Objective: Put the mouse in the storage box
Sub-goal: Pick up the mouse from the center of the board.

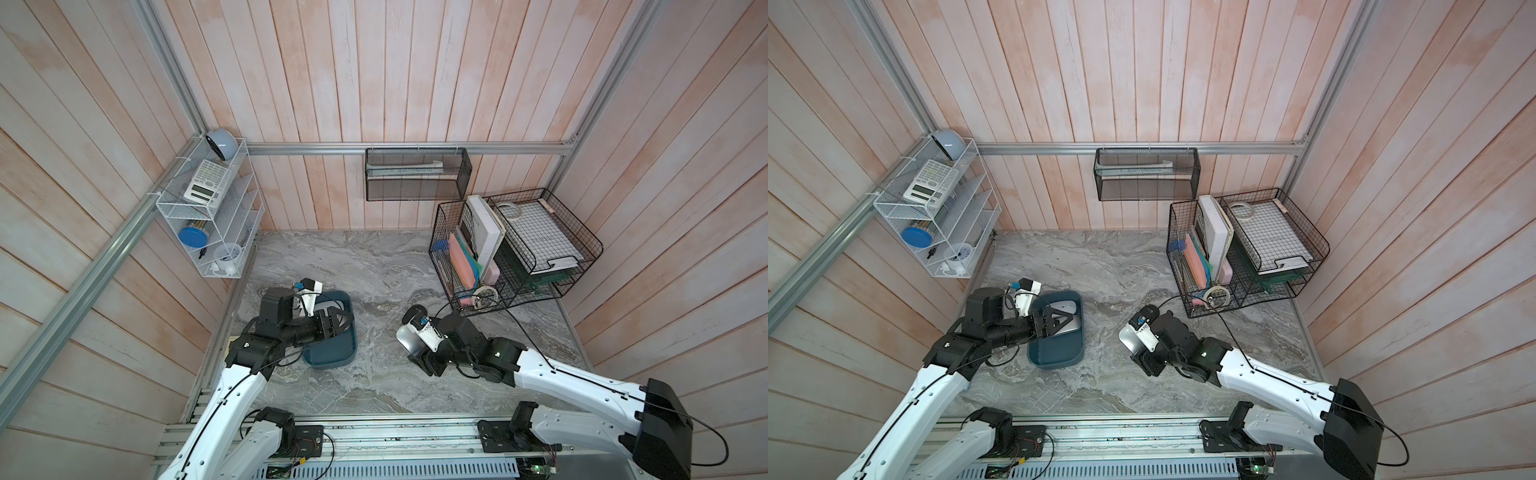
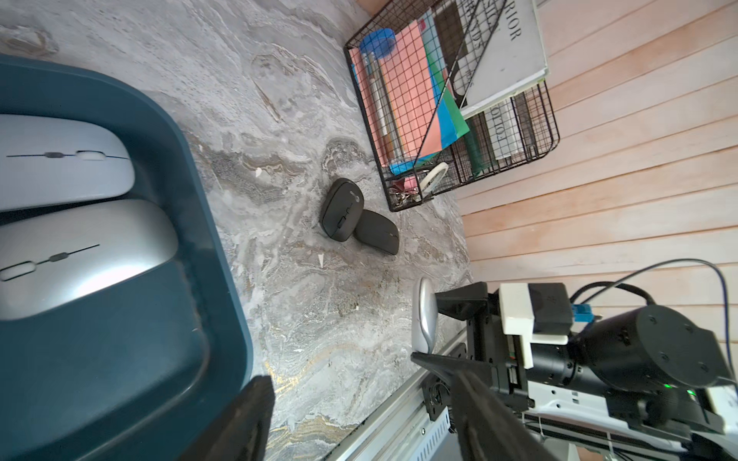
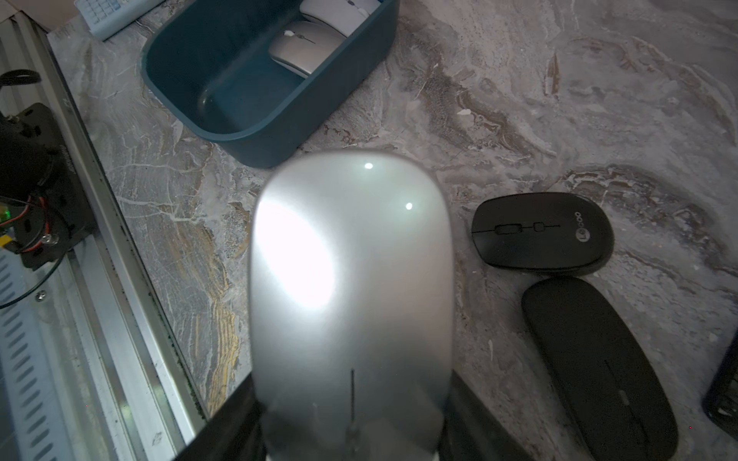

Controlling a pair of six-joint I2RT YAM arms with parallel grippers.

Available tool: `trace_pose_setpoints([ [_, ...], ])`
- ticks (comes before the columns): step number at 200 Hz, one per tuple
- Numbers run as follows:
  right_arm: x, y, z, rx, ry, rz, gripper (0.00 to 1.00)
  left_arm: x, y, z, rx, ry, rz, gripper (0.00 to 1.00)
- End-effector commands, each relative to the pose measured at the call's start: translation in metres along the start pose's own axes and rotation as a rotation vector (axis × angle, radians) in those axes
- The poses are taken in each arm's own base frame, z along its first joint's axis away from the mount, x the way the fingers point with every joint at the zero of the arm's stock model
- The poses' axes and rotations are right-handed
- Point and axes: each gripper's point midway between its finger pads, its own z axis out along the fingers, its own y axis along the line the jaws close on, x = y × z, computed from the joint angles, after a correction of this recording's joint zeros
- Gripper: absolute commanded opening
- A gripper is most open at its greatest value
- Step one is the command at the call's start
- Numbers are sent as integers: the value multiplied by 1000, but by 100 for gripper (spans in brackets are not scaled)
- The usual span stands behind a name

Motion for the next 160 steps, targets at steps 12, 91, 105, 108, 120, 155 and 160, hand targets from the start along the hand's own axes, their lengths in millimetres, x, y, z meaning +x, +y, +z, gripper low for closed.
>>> trace_pose_setpoints([
  [12, -27, 19, -11, -72, -81, -75, 54, 8, -14, 3, 89, 32, 16, 75],
  [91, -55, 46, -14, -135, -163, -215, 53, 19, -21, 11, 115, 87, 26, 72],
  [105, -61, 49, -14, -146, -163, -235, 53, 22, -22, 13, 116, 100, 25, 72],
  [108, -61, 50, -14, -149, -162, -241, 53, 22, -22, 13, 116, 100, 26, 72],
  [120, -65, 54, -14, -158, -161, -265, 53, 24, -23, 14, 118, 110, 29, 71],
  [155, -72, 61, -7, -172, -144, -306, 53, 33, -28, 19, 135, 149, 38, 71],
  [160, -74, 61, -7, -176, -144, -306, 53, 34, -29, 19, 136, 152, 39, 71],
])
